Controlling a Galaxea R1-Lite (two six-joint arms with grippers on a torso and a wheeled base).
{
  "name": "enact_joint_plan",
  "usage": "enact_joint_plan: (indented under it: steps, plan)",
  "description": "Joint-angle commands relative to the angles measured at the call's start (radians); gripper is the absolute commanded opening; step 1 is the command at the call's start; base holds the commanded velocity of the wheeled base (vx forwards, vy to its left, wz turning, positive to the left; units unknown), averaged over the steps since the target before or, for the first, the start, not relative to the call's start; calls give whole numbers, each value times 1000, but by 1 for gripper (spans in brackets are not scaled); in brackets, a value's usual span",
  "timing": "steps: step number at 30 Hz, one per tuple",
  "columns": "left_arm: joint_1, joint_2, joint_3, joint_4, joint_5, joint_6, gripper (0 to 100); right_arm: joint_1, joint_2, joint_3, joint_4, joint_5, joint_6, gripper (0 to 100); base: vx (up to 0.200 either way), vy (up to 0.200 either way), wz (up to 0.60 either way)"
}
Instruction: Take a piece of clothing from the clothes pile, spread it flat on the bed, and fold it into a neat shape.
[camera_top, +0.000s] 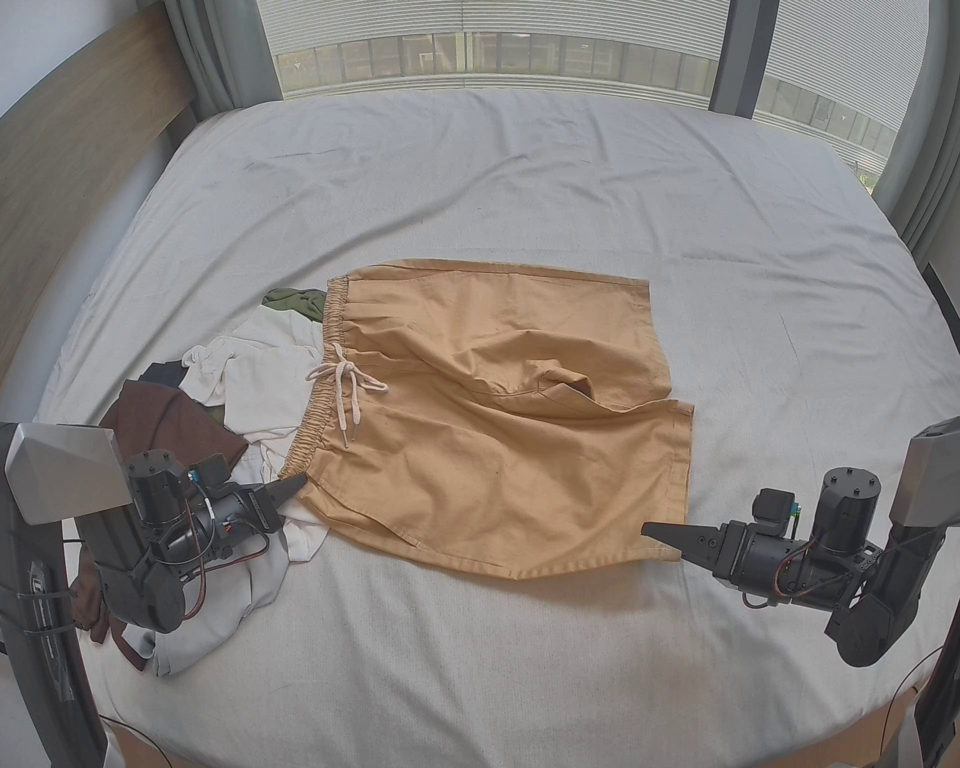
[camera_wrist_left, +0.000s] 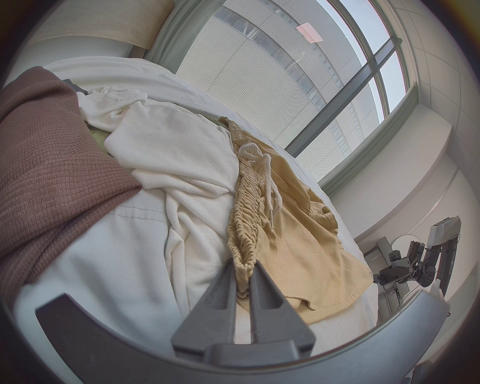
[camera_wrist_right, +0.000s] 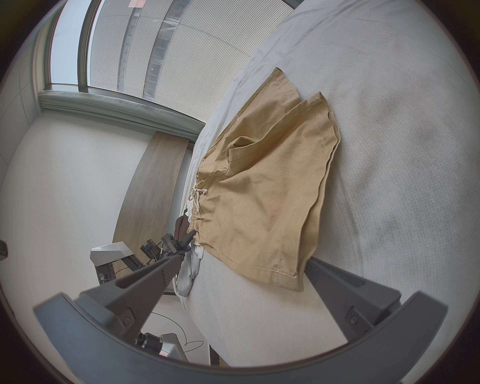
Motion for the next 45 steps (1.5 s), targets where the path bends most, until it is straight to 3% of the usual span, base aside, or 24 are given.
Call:
enact_joint_plan:
  steps: [1, 7, 8, 37, 45]
  plan:
    - [-1, 1, 0, -1, 0, -1, 0, -2, -4, 0, -1, 1, 0, 100, 0, 0, 0]
    - [2, -2, 0, -1, 0, -1, 0, -2, 4, 0, -1, -1, 0, 100, 0, 0, 0]
    - [0, -2, -2, -1, 0, -1, 0, -2, 4, 0, -1, -1, 0, 0, 0, 0, 0]
    - [-1, -28, 20, -1, -2, -2, 0, -33, 74, 26, 1, -1, -9, 0, 0, 0, 0]
    - [-15, -120, 185, 3, -9, -8, 0, -54, 91, 92, 2, -1, -38, 0, 0, 0, 0]
